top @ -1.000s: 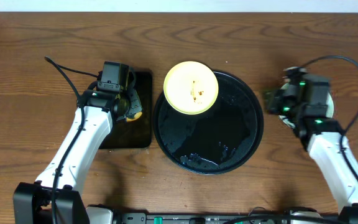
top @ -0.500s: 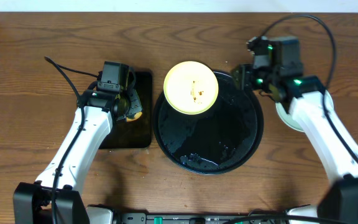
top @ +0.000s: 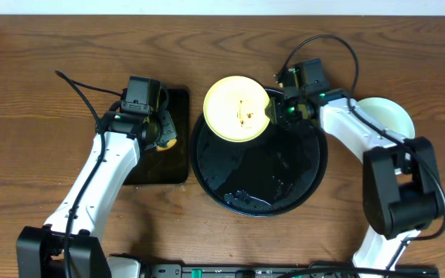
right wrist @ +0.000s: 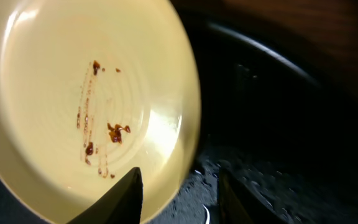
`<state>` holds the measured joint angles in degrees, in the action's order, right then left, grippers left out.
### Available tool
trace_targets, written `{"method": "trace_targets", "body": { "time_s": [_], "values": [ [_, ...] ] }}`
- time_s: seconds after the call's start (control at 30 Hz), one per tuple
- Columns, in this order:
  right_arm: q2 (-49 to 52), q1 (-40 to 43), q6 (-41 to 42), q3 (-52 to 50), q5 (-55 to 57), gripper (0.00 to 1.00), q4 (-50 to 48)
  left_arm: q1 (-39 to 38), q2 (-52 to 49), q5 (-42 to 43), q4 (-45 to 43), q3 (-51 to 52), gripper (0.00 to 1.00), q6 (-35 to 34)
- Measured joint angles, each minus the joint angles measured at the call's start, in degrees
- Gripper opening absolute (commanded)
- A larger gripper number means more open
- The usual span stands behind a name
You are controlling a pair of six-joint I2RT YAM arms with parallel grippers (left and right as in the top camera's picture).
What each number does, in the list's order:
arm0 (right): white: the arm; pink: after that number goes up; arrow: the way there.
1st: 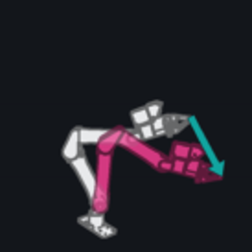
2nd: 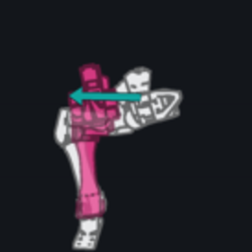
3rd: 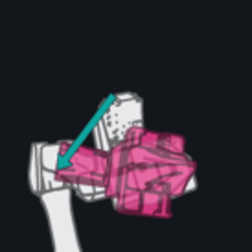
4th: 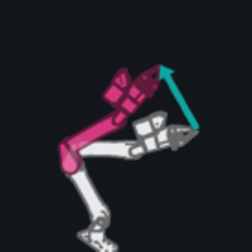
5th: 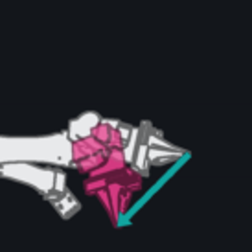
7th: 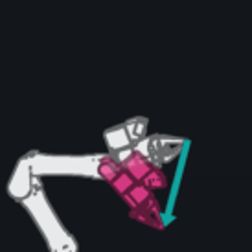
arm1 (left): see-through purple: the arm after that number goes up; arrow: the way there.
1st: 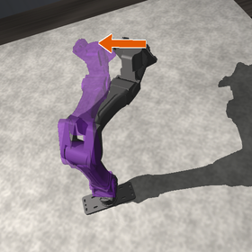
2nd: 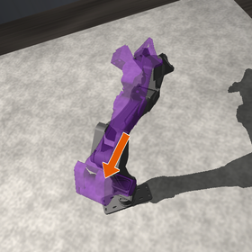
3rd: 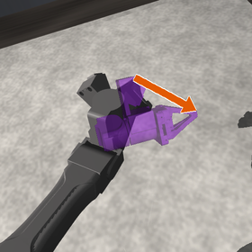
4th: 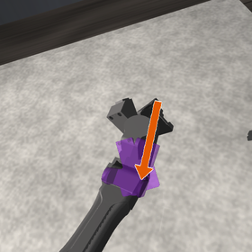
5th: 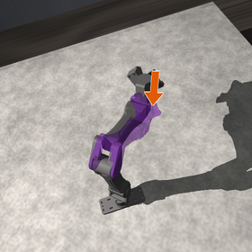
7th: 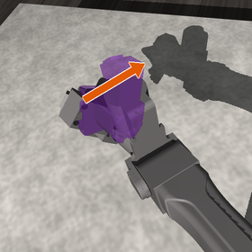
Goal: Clean dirty plates on tray and stack at the side
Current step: 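Move the right gripper to grip the yellow plate rim on the round tray, then scrub the yellow plate with the sponge in the left gripper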
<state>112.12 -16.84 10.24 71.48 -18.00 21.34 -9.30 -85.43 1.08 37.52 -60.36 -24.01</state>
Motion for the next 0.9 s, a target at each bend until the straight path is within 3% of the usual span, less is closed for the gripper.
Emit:
{"method": "trace_targets", "body": {
  "time_s": [0.2, 0.3, 0.63, 0.9],
  "values": [
    [2.2, -0.7, 1.2, 0.0, 0.0, 0.08, 1.0, 0.0, 0.0, 0.0, 0.8, 0.0, 0.08, 0.0],
    [2.3, -0.7, 1.9, 0.0, 0.5, 0.02, 3.1, 0.0, 0.0, 0.0, 0.9, 0.0, 0.09, 0.0],
    [2.1, -0.8, 2.1, 0.8, 0.5, 0.01, 13.8, 0.0, 0.0, 0.7, 0.9, 0.0, 0.08, 0.0],
    [1.9, -1.1, 2.2, 1.1, 0.4, 0.01, 18.8, -1.4, 0.0, 10.8, -4.9, 0.0, 0.08, 2.4]
  ]
}}
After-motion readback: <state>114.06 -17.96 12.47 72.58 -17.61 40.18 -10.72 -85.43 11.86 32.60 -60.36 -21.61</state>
